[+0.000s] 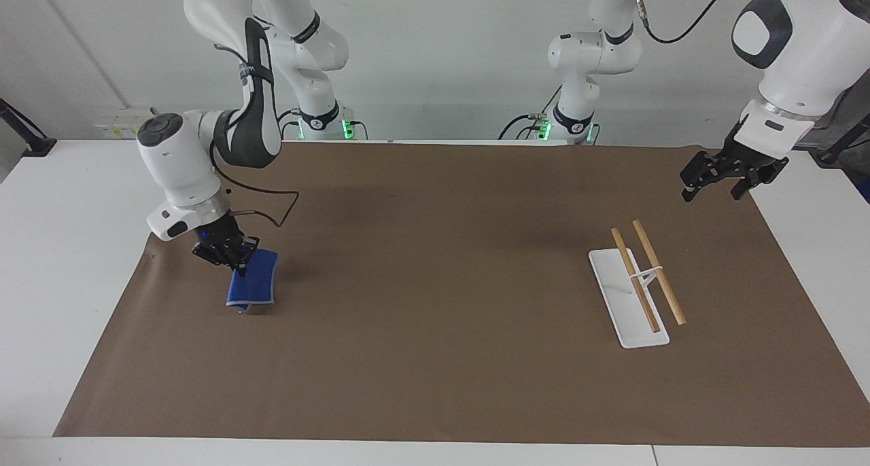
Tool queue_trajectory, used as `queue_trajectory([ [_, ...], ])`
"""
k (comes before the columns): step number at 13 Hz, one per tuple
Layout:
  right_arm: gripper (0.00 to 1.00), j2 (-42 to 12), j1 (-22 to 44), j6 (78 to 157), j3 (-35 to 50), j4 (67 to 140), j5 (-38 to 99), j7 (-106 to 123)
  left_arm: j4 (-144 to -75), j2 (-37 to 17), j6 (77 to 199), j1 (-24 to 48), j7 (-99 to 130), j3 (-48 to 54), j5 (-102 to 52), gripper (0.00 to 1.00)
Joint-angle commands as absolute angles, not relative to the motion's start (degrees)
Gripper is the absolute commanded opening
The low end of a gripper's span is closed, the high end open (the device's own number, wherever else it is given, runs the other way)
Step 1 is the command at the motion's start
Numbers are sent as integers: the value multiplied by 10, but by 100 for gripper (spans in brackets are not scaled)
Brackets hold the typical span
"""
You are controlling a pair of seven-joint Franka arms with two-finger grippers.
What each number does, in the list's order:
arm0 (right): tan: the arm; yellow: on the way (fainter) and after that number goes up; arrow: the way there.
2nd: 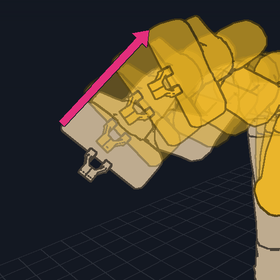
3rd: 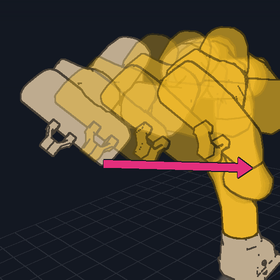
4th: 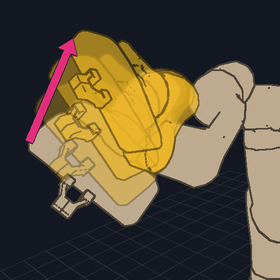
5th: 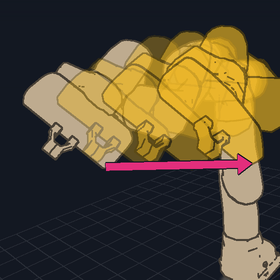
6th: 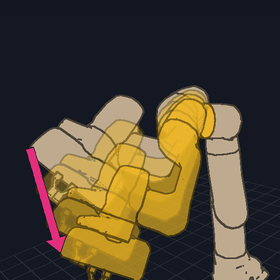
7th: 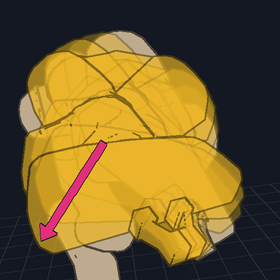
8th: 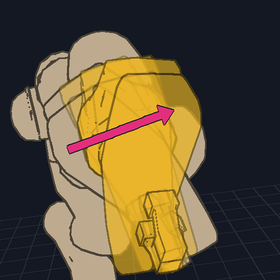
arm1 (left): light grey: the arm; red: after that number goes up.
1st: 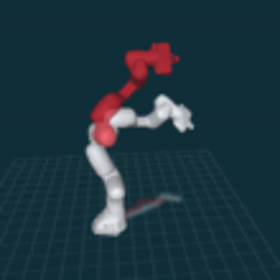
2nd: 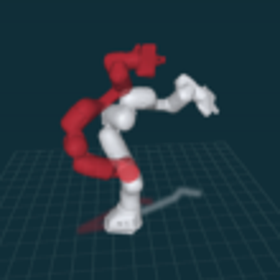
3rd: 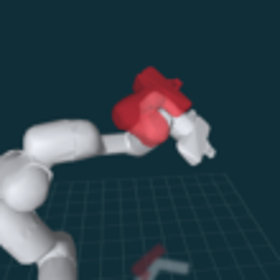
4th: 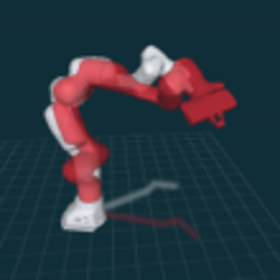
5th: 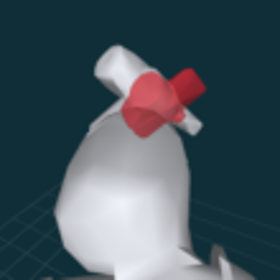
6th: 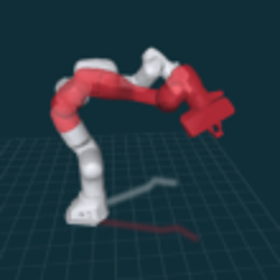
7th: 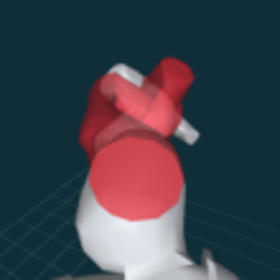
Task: Right arm passes towel to left arm to hang
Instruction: 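Lift the blue towel with the right gripper toward the table center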
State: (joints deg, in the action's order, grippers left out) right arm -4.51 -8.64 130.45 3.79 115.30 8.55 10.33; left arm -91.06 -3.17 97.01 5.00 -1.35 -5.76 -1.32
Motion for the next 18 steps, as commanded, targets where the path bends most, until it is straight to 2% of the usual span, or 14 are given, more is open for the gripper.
queue_trajectory([
  [1,0,20,-91,1266,46,1165,133,102,-919,-21,968,52,-20,-62,-19,100],
  [5,0,62,-73,1216,54,1151,236,107,-919,-21,968,52,-20,-62,-19,100],
  [10,0,56,-19,1268,56,1144,307,31,-919,-21,968,52,-20,-62,-19,100],
  [14,0,48,78,1322,57,1133,322,-170,-919,-21,968,52,-20,-62,-18,100],
  [18,0,32,121,1340,57,1112,342,-257,-919,-21,968,52,-18,-62,-19,100],
])
